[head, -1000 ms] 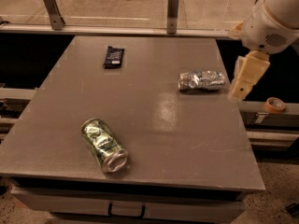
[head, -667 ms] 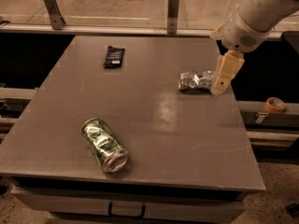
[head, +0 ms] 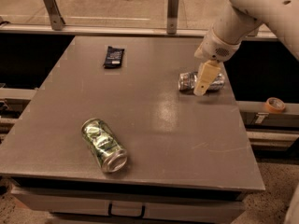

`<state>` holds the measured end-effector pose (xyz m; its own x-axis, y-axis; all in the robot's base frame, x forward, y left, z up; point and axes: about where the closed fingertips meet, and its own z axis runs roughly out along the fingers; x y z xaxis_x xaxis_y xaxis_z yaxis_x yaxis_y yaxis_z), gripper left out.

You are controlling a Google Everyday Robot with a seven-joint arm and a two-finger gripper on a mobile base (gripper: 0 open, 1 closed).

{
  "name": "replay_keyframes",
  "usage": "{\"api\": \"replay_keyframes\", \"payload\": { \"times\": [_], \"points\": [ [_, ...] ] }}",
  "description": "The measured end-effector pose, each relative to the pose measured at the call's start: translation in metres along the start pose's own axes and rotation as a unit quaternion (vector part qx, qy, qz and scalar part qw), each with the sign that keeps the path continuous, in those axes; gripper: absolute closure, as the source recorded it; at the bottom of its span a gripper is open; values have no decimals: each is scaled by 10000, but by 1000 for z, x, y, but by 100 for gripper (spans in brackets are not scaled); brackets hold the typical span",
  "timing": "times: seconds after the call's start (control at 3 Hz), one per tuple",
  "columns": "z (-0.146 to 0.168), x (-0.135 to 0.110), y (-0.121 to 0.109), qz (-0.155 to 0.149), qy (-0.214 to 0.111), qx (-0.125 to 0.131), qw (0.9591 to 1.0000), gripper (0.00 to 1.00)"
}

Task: Move redbull can near green can

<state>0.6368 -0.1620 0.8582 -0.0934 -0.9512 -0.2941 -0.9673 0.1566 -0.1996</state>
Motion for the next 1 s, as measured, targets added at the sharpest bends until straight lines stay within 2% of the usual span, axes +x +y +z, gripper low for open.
{"api": "replay_keyframes", "payload": {
  "times": [0.33, 0.67, 1.0],
  "points": [
    [18, 5, -4, 131, 40, -124, 9998, 41],
    [20, 3, -6, 138, -4, -182, 9997, 63],
    [14, -10, -6, 29, -127, -202, 9997, 87]
  ]
}}
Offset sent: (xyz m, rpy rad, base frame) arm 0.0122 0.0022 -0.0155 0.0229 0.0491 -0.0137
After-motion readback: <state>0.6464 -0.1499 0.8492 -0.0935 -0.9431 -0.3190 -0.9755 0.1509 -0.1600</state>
